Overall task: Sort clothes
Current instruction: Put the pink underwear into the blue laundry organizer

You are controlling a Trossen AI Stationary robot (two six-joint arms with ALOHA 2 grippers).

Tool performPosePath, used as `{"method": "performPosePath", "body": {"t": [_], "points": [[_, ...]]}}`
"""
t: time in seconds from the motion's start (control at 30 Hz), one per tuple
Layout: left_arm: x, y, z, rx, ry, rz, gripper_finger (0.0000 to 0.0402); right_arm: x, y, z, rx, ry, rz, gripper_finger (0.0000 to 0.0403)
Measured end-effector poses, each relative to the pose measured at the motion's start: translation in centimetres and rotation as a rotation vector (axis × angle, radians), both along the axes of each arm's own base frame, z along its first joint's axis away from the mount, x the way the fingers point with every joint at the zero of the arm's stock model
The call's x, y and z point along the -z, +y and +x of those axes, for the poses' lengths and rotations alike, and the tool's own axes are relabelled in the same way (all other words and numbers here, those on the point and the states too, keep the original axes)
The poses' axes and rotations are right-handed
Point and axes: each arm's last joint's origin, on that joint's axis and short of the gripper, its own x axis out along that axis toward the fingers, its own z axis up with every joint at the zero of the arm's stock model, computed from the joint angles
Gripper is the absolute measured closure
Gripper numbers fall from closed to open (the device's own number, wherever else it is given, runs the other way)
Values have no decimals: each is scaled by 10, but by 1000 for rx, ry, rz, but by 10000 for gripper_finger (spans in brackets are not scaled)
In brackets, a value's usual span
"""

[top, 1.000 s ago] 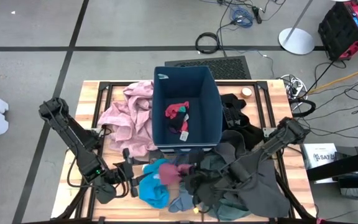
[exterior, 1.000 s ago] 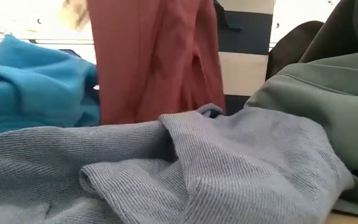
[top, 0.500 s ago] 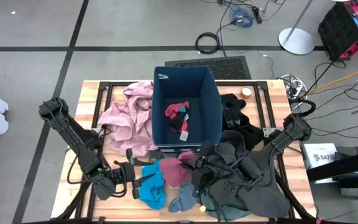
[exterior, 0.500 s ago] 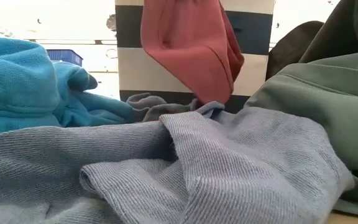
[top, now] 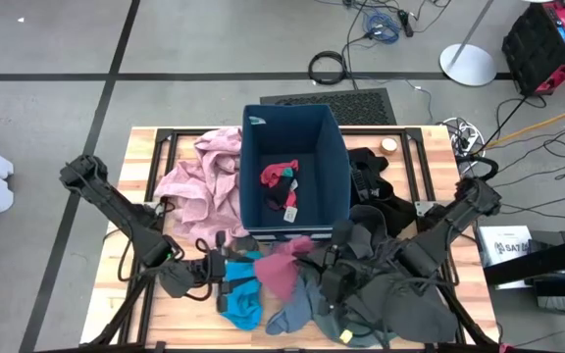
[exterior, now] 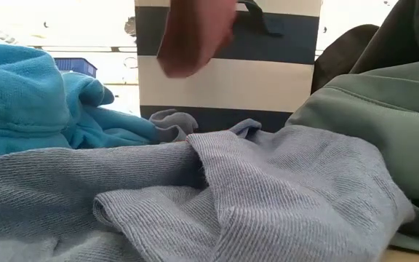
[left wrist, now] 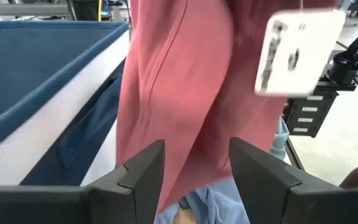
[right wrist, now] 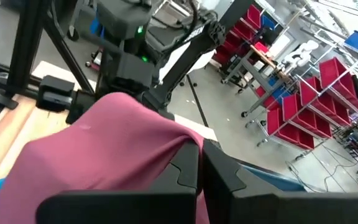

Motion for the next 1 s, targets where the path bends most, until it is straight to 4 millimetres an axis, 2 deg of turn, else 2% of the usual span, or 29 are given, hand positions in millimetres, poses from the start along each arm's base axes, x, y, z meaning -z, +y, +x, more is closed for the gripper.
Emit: {"method": "performPosePath", "body": {"t": [0.13,0.3,0.57,0.7,0.8,0.87,1.0], "points": [[2,0,1,19,11,29,213,4,5,-11,-2,33,31,403],[5,0,1,26,34,40,213,21,9,-34,34,140,118,403],[41,7,26,24,185,75,213,41,3,-72,162,316,317,403],[63,11,39,0,257,113,213,58,2,-74,191,440,433,403],[73,17,47,-44,278,91,213,72,2,-72,209,470,438,403],[75,19,51,-48,278,67,213,78,3,-70,208,466,437,403],[68,17,56,18,224,25,213,85,2,-68,211,471,427,403]]}}
